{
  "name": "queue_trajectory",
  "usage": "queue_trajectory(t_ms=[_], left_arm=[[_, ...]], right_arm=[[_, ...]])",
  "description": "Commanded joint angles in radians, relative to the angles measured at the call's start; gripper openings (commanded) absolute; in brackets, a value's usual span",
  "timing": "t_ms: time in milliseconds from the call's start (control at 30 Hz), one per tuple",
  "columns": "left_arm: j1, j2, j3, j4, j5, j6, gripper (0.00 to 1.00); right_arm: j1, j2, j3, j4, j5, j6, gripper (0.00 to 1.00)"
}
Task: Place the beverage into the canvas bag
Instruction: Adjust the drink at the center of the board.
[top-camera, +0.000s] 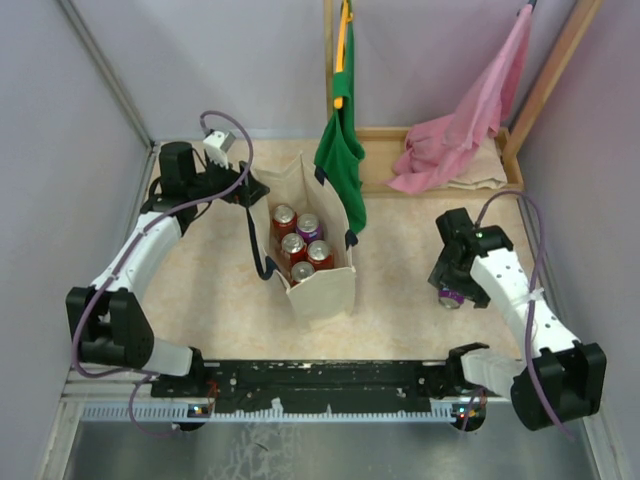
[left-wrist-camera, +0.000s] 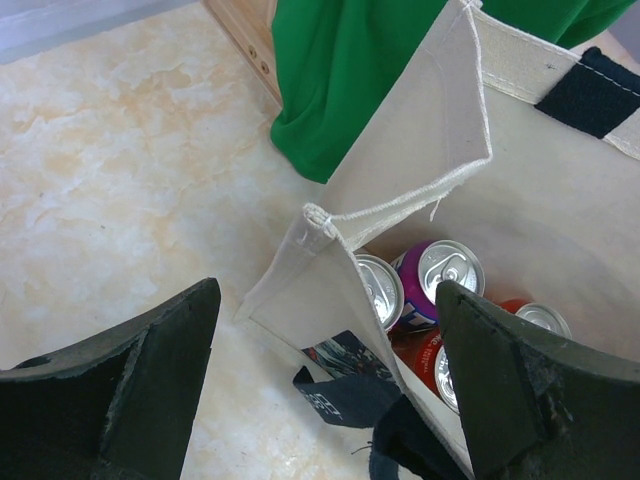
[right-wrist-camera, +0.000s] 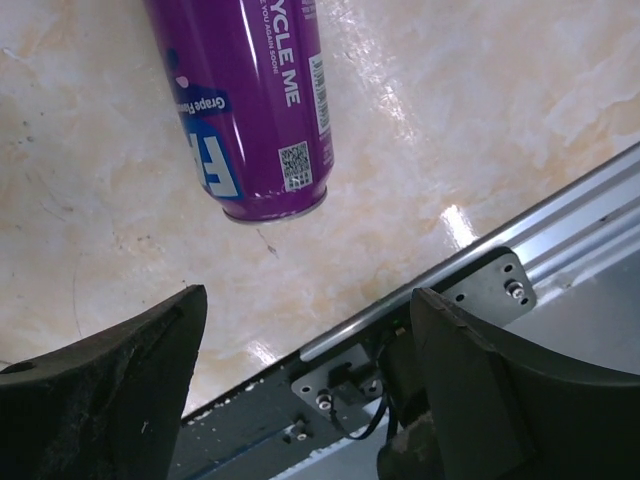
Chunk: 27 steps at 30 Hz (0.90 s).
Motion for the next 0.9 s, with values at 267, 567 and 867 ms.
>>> queue_trajectory(t_ms=[267, 567, 867], left_arm=[[0.000, 0.040, 0.080, 0.008, 0.014, 0.027, 0.94], [0.005, 0.033, 0.073, 0.001, 0.014, 0.030, 0.94], [0.006, 0.029, 0.066, 0.004, 0.021, 0.030, 0.94]], right_arm=[[-0.117, 0.130, -0.162, 0.395, -0.045, -0.075, 0.82], [-0.135, 0.174, -0.199, 0.470, -0.038, -0.130, 0.77], [-0.137, 0.143, -0.224, 0.463, -0.072, -0.133, 0.42]])
